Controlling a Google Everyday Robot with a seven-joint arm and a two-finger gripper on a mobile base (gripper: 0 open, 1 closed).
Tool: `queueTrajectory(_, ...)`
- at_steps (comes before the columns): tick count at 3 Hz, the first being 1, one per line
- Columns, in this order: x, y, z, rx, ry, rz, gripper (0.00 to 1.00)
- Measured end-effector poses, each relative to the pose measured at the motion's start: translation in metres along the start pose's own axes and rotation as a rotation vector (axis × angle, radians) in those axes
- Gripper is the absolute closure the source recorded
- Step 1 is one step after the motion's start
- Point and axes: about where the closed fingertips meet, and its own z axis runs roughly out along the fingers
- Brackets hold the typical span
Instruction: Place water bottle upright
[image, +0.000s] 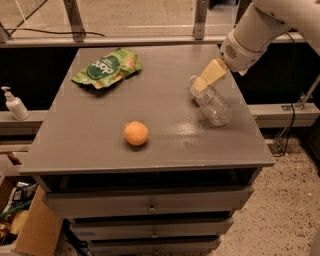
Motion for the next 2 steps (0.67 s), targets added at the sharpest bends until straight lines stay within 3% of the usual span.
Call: queueTrajectory(2,-0.029,-0.001,0.025,0.019,0.053,0.107,0.00)
